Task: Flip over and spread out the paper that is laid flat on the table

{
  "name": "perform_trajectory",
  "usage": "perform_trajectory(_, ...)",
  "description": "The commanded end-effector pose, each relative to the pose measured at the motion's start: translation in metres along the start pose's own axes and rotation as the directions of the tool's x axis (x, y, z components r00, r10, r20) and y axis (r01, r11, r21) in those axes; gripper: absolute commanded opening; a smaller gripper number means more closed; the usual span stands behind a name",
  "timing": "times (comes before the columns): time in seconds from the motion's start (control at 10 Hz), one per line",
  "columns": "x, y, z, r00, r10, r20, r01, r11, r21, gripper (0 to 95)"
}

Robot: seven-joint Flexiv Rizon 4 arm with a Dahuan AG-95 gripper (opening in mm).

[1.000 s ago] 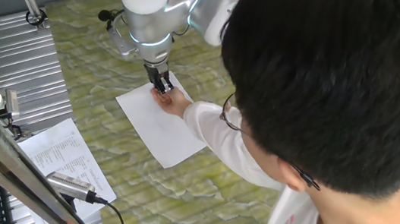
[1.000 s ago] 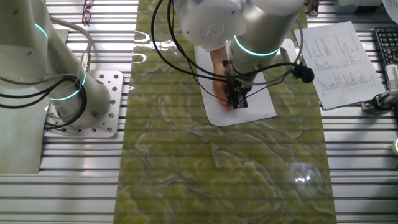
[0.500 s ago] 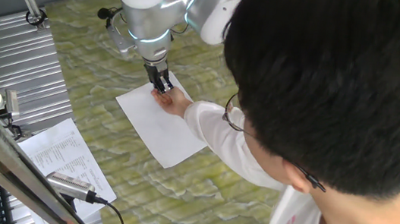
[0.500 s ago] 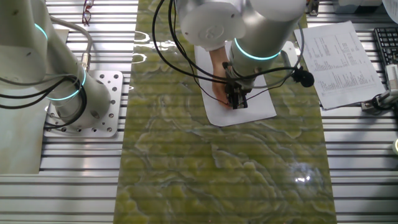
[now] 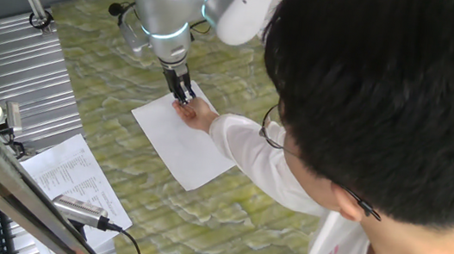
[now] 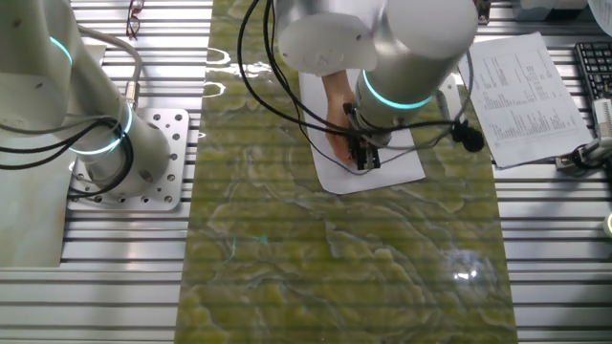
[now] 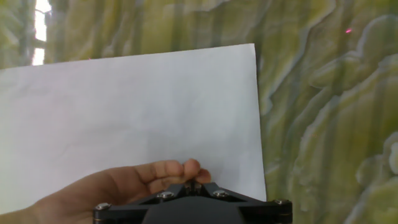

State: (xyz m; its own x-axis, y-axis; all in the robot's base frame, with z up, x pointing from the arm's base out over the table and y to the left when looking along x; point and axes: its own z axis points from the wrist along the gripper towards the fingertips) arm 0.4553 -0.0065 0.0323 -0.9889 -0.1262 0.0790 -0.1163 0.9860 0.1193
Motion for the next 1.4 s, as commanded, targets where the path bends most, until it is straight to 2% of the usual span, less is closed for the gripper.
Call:
perform_trajectory(0.1, -0.0004, -0.0026, 0.0009, 1.0, 0.003, -0.004, -0.003, 1.0, -0.006, 0.0)
perform_trajectory(0.3, -0.0006, -0.0026, 0.0008, 1.0, 0.003, -0.007, -0.003, 1.0, 0.0, 0.0)
perform_trajectory(0.5, -0.0012, -0.0024, 0.0007, 1.0, 0.003, -0.009, -0.003, 0.999, 0.033, 0.0)
perform_trajectory(0.9, -0.0012, -0.0024, 0.0007, 1.0, 0.016, -0.001, -0.015, 0.999, 0.045, 0.0)
perform_trajectory(1.1, -0.0012, -0.0024, 0.0007, 1.0, 0.018, -0.002, -0.017, 0.996, 0.087, 0.0)
perform_trajectory(1.2, -0.0012, -0.0024, 0.0007, 1.0, 0.016, 0.017, -0.018, 0.994, 0.104, 0.0)
perform_trajectory(1.4, -0.0012, -0.0024, 0.0007, 1.0, 0.001, 0.023, -0.003, 0.995, 0.104, 0.0)
